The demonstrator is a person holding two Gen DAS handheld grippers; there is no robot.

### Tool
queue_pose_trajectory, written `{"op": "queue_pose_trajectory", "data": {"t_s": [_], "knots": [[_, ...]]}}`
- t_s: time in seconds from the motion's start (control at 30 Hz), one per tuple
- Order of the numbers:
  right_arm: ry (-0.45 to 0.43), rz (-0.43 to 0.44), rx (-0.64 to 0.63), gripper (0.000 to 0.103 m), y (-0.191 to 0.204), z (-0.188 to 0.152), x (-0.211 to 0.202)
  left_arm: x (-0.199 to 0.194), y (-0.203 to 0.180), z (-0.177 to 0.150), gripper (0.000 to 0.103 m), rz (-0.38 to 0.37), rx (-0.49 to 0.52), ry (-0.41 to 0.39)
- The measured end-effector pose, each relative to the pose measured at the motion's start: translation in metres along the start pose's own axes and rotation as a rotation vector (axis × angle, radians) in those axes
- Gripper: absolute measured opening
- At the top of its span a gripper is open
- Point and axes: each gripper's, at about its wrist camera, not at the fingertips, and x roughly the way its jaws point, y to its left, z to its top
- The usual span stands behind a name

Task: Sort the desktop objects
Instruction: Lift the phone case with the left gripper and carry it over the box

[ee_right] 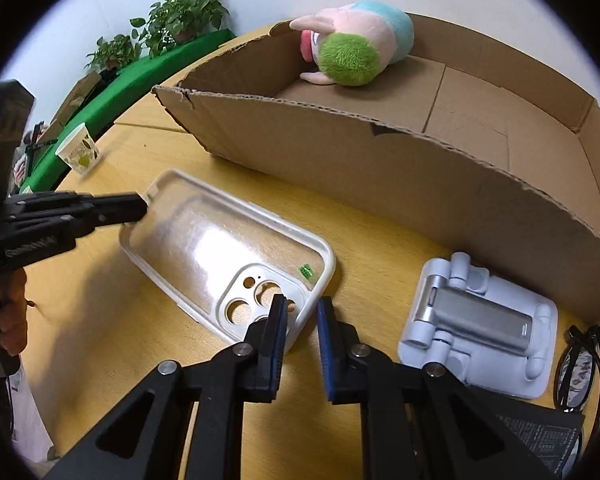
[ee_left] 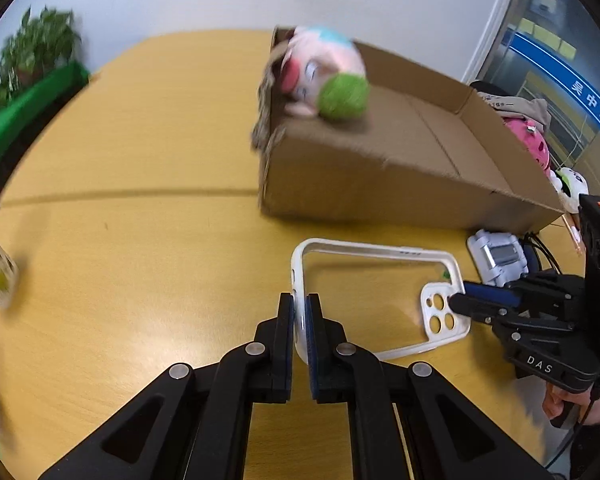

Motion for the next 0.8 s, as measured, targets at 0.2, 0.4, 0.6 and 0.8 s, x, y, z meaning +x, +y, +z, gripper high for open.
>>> {"op": "queue_pose_trajectory", "data": {"t_s": [0.2,0.4,0.6,0.8], "knots": [[-0.114,0.013,0.020,0.014,-0.009,0.006,-0.037,-0.024,-0.012,0.017,0.004,-0.027,-0.001,-0.070],[-0.245,-0.016,-0.022,0.013,-0.017,0.020,-0.097,-0.061,-0.041,0.040,0.004,-0.067,0.021,-0.238],[-0.386,-0.072,-0.033,0.012,-0.031,0.035,-0.148,-0.089,-0.067,0.063,0.004,-0.108,0.050,-0.363],[-0.479,-0.114,-0.042,0.011,-0.048,0.049,-0.179,-0.095,-0.092,0.086,0.004,-0.123,0.079,-0.430]]}}
